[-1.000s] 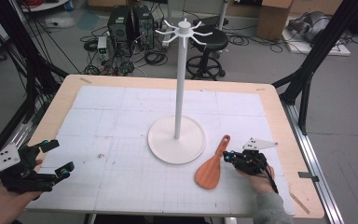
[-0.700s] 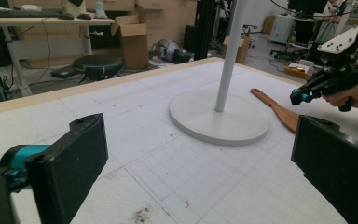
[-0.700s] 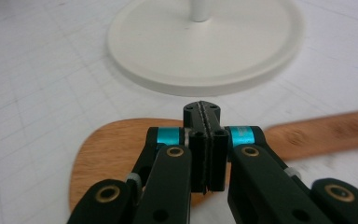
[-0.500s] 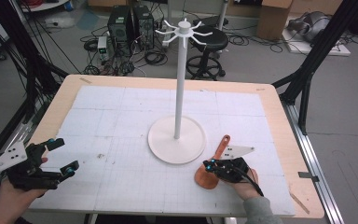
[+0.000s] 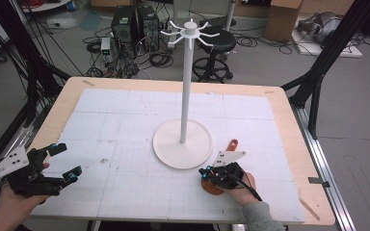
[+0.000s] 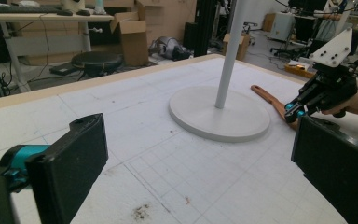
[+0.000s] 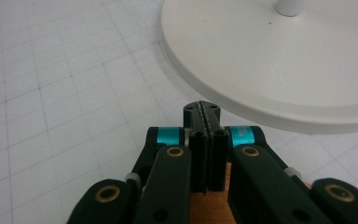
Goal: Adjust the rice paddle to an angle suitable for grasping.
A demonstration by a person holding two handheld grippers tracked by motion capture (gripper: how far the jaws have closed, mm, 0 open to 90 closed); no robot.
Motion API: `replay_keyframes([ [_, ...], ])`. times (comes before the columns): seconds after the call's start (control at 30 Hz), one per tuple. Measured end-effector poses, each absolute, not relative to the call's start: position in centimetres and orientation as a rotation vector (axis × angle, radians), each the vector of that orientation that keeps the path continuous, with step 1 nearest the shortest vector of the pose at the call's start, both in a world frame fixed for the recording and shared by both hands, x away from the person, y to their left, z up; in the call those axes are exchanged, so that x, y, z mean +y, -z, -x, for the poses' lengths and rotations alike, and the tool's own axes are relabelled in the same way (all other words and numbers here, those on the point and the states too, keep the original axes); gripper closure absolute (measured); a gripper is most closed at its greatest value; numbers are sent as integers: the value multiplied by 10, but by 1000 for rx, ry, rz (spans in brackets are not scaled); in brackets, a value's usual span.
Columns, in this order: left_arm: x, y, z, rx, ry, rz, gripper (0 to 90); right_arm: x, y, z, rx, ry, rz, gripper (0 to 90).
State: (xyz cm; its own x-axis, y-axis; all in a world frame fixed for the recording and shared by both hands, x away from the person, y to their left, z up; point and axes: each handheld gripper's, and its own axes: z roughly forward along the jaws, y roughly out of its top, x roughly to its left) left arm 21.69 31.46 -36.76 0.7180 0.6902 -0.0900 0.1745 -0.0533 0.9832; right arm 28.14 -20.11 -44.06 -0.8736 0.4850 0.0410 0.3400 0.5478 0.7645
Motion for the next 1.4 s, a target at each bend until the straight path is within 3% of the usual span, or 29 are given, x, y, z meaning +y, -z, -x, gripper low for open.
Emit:
replay_keyframes([
  [0.73, 315, 370, -217, 723, -478, -1603, 41, -188, 444, -285, 2635, -1129, -666, 900],
  [1.4, 315, 368, -219, 717, -477, -1602, 41, -229, 443, -265, 2666, -1141, -737, 900],
])
